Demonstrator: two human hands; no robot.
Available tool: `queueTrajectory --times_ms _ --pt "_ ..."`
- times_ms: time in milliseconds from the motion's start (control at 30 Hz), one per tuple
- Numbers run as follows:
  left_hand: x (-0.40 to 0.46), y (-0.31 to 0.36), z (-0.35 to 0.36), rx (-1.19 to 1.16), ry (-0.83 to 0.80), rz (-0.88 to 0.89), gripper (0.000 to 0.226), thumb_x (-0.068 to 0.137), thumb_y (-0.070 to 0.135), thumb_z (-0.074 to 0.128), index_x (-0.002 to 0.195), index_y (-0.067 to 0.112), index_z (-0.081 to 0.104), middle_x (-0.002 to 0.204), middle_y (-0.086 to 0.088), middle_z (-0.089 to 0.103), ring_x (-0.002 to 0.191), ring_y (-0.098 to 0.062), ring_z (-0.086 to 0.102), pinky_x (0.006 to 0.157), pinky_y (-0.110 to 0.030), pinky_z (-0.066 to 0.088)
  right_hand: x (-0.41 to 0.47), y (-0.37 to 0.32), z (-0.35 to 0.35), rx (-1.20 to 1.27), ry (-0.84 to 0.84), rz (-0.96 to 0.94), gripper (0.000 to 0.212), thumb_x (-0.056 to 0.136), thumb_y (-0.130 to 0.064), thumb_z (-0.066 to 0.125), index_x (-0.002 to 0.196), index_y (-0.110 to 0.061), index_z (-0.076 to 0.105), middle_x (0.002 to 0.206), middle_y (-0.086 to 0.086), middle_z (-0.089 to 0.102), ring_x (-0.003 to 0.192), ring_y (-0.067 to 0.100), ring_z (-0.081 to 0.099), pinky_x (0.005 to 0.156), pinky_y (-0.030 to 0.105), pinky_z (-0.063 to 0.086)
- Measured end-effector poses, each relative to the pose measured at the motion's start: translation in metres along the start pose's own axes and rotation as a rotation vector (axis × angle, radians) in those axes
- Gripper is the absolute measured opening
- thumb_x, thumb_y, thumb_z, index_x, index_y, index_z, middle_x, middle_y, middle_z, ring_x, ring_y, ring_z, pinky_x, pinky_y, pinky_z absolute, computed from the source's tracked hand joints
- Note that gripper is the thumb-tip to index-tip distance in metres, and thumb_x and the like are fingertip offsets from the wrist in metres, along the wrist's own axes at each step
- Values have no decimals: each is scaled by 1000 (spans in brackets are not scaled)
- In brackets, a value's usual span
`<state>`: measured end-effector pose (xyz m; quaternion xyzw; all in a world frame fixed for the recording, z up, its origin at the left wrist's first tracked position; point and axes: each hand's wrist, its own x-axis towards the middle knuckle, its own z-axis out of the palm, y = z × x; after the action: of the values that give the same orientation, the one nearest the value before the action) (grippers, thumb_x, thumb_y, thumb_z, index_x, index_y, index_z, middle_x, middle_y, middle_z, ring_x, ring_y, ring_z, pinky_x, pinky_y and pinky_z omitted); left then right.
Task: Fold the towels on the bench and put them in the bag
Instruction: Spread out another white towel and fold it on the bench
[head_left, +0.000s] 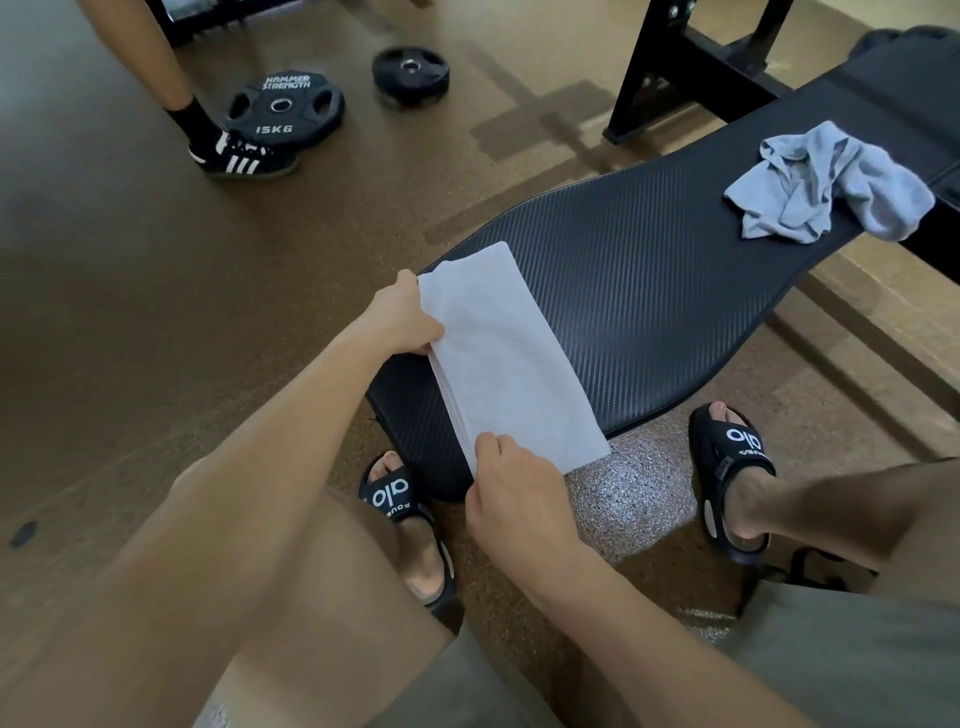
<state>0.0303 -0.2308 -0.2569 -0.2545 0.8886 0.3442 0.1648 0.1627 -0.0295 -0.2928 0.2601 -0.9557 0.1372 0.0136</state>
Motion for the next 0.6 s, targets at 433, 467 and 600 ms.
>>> queueTrajectory --times_ms 433,467,600 --pt "-5 -15 -8 -9 28 21 51 88 13 72 127 12 39 109 -11 64 82 -24 74 79 -42 62 -2 -7 1 -12 -46 -11 44 53 -13 83 78 -19 47 61 -2 48 49 18 29 52 30 22" --pt "-6 -16 -6 9 36 41 52 88 14 71 127 12 38 109 -11 65 84 -25 73 82 -45 61 -2 -6 2 -7 -47 -6 43 54 -12 82 79 -19 47 62 -2 48 50 18 27 52 30 22" --pt "-3 -18 -5 -3 42 61 57 90 16 66 137 16 34 112 -10 62 91 -27 70 86 -46 58 -3 -4 2 21 -42 -1 39 60 -11 78 81 -20 45 65 -1 48 53 17 26 53 31 24"
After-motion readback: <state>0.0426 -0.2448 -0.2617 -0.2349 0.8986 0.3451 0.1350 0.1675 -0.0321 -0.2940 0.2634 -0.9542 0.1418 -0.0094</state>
